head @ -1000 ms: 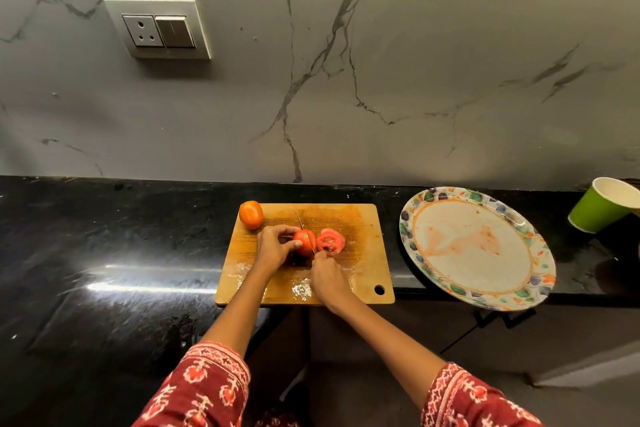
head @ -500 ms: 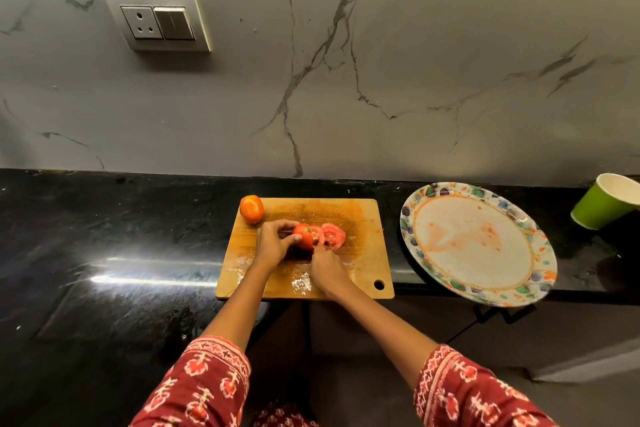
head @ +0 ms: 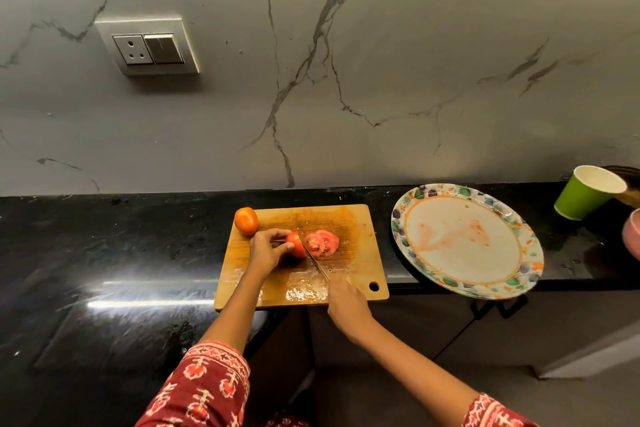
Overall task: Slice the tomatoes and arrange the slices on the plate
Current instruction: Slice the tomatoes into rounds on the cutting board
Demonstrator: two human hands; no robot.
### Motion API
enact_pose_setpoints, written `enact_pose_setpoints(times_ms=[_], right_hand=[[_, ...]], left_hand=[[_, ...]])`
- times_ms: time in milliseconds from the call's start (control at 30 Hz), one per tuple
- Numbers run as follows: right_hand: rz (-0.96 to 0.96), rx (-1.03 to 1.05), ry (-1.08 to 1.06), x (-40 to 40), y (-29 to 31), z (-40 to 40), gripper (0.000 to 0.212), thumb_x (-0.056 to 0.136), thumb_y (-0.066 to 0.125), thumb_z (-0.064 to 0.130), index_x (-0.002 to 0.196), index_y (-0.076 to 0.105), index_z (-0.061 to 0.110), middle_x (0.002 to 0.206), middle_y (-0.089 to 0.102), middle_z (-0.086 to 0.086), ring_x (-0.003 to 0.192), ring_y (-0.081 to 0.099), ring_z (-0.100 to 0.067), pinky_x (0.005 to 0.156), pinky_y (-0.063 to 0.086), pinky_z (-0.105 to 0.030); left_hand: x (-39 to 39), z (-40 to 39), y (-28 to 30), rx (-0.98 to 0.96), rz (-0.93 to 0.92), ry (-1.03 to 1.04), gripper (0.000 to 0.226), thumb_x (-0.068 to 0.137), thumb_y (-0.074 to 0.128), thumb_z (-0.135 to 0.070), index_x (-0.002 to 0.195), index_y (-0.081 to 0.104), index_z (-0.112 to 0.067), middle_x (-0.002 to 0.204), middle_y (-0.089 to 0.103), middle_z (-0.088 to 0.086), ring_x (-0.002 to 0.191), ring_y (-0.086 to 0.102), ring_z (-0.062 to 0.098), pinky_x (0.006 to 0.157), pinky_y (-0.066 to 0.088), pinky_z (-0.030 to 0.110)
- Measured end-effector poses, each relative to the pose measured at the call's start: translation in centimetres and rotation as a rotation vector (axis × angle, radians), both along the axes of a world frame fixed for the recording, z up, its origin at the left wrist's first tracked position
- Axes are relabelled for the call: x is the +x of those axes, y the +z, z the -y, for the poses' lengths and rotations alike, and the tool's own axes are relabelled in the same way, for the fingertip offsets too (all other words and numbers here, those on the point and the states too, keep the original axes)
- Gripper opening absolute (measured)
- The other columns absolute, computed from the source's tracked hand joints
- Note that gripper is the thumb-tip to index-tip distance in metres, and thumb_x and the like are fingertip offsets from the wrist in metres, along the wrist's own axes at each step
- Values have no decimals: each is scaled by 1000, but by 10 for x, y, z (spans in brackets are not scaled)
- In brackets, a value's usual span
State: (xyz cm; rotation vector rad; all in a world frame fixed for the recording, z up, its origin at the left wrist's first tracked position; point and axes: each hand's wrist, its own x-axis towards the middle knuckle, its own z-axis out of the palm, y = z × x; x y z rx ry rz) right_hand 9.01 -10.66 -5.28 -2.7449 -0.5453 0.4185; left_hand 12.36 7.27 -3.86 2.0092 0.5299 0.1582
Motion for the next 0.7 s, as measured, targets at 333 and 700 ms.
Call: enact_pose_setpoints(times_ms=[333,700], right_hand=[[-63,287,-59,17,29,-15,28,101,31,16,110,51,-2,103,63,-20,93,61,-33,59,33,-27],[-78,168,-165,13,38,-44,26,98,37,11,120,47,1,116,59,-19,107,58,-34,70,38,-31]], left_hand=[[0,2,2,-13,-2,0,32,77,68,2,108,65,-4,115,63,13,110,57,25,90,47,31],[4,-5,0,29,29,-48,28,77,70,-3,105,66,-4,111,65,11,105,59,23,84,47,27]])
